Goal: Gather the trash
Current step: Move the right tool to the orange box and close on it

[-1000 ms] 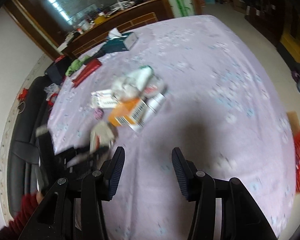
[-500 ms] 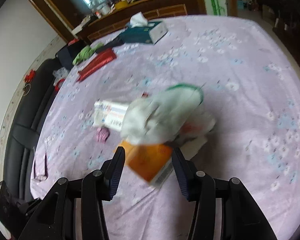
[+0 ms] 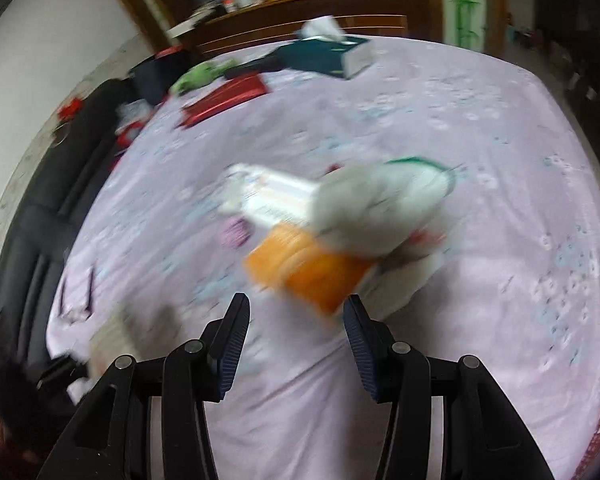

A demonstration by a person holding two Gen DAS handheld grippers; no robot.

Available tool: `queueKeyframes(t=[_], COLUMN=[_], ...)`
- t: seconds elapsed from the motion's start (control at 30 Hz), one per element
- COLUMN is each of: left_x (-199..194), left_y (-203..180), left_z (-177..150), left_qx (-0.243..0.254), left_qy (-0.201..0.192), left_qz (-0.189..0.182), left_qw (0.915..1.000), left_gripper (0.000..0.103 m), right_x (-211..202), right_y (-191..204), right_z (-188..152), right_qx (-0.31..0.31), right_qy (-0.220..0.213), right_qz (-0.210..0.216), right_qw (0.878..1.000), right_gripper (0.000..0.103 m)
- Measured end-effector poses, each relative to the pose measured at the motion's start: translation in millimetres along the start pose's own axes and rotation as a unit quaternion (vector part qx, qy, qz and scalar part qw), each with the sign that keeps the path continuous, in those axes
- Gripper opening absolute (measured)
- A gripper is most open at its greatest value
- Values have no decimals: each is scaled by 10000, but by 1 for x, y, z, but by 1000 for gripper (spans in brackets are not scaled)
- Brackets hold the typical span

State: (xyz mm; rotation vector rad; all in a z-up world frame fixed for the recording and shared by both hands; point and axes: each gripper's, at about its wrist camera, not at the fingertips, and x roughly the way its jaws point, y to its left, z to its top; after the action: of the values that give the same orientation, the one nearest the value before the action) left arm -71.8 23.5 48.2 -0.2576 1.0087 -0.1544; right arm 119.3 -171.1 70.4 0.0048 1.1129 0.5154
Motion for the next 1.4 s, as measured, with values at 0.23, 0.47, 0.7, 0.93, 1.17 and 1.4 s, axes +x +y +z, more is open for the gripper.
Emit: queueKeyframes(t=[0.23, 0.47, 0.7, 0.93, 1.17, 1.4], left_x=[-1, -5, -4, -6, -9, -6], left_y=[9, 21, 20, 17, 21, 20], left_z=[-4, -5, -4, -8, -11, -9], left_qx=[-62, -201, -214, -150, -228, -266], left_qy=[47, 8, 5, 24, -1, 10], left_qz=[60, 110, 99, 121, 130, 108], left_qw=[10000, 9997, 9997, 9998, 9997, 9996], left_gripper=[33, 33, 33, 33, 33, 33], right_x=[28, 22, 31, 66, 72, 64], right_y=[-15, 40, 40, 35, 34, 50], right_z=[11, -18, 25, 44, 32, 28], right_qx=[342, -404, -508, -698, -751, -1263], right_qy=[42, 533, 197, 365, 928, 688], right_qz=[508, 1148, 676, 163, 623, 208], right_qw=[9981, 9911, 9962, 9968, 9909, 9894], right_gripper=[53, 53, 53, 53, 61, 61])
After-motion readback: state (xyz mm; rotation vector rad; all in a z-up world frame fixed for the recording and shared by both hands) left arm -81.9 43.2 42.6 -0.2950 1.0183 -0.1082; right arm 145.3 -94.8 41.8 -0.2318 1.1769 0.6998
